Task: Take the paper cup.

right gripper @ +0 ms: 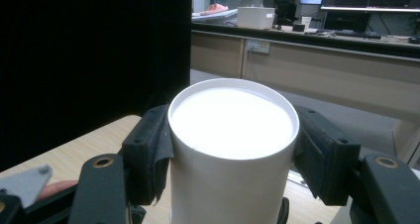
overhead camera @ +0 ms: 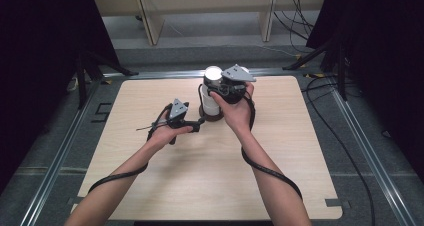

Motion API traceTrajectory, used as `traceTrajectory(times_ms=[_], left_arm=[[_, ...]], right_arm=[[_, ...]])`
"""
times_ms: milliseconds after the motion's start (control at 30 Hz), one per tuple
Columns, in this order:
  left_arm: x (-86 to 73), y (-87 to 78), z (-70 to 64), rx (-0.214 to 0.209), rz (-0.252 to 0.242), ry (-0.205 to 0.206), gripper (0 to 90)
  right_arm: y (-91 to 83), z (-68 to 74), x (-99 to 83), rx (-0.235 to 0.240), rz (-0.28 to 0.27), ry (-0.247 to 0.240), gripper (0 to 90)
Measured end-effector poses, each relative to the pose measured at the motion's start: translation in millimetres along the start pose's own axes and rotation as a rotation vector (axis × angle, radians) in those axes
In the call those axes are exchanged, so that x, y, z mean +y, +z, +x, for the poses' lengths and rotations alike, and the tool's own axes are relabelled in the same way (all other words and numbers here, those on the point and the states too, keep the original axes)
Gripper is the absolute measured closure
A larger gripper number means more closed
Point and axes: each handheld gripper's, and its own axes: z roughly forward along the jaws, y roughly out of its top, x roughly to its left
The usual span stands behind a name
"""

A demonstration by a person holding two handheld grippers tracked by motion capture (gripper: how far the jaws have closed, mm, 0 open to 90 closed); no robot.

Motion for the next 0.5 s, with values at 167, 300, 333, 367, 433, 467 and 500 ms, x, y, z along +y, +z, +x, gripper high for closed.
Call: traceTrajectory(times_ms=[167,300,333,367,433,467,500], left_arm=[[-2.7,-17.1,-5.7,-0.025,-0.031,-0.046,11.0],[-10.0,-30.6,-12.4,-0.040,-0.039,-0.030,10.8],[-11.8,-35.8,-15.1,-0.041,-0.042,-0.020,10.7],[-13.0,-38.7,-16.9,-0.042,-0.046,-0.020,10.7],[-15.9,-48.6,-21.8,-0.050,-0.047,-0.016,10.7],[-17.6,-51.7,-23.9,-0.057,-0.059,-0.008,10.7],[-18.3,-55.2,-24.4,-0.052,-0.068,0.022,10.6]], right_arm=[[-10.3,2.0,-3.6,0.015,0.022,0.029,36.2],[-20.7,-0.4,-9.0,0.026,0.020,0.033,36.2],[-22.5,-0.7,-10.3,0.033,0.021,0.030,36.2],[-26.3,-1.0,-12.7,0.036,0.020,0.041,36.2],[-33.3,-2.1,-16.6,0.031,0.016,0.038,36.2],[-36.9,-2.2,-18.6,0.030,0.016,0.032,36.2],[-41.0,-0.7,-21.0,0.041,0.025,0.049,36.2]])
